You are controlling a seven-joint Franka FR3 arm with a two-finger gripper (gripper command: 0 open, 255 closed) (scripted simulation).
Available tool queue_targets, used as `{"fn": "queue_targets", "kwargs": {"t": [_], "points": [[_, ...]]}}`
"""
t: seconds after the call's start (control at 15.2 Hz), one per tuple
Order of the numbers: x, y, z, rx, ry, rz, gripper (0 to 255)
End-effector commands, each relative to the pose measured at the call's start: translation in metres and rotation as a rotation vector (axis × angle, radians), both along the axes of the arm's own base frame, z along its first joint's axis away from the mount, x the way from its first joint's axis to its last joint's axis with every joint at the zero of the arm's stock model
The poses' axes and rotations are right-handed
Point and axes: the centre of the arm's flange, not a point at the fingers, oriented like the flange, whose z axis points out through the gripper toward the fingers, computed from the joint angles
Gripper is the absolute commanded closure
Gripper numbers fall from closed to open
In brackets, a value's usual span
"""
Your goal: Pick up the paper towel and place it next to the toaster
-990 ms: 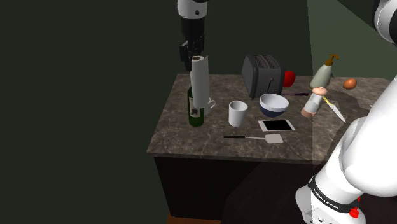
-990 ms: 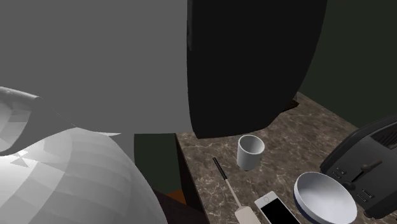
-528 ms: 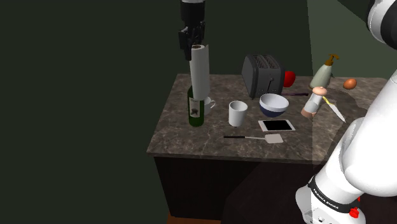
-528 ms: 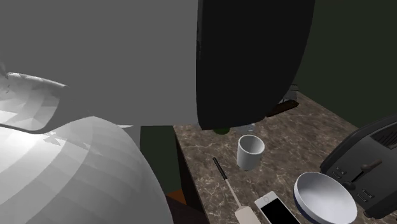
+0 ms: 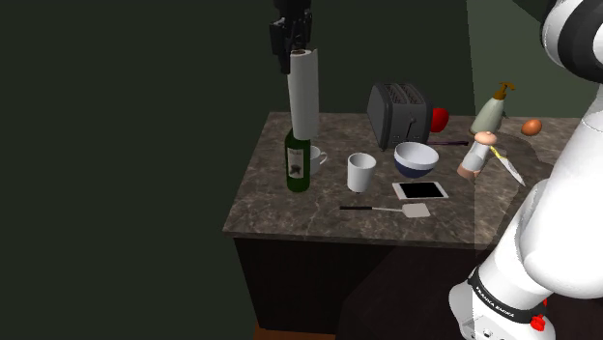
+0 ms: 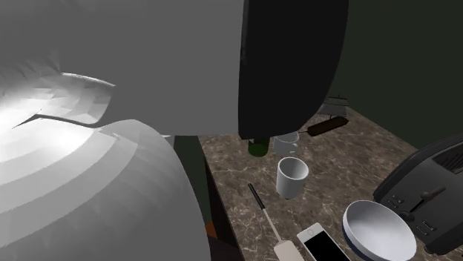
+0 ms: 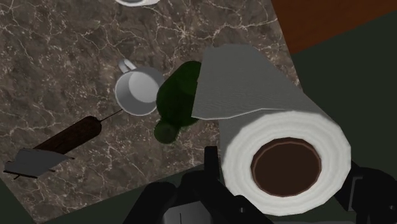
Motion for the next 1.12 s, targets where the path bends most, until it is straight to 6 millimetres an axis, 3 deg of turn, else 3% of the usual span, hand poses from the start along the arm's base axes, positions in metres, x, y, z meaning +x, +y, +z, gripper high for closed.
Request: {"fn": "queue_targets", "kwargs": {"t": [0.0,0.07,1.06], "points": [[0.0,0.0,0.011,0.0,0.001,0.0,255],[0.0,0.0,0.014,0.0,0.001,0.0,255],[-0.059,-0.188,0.014,0.0,0.001,0.0,255]]}}
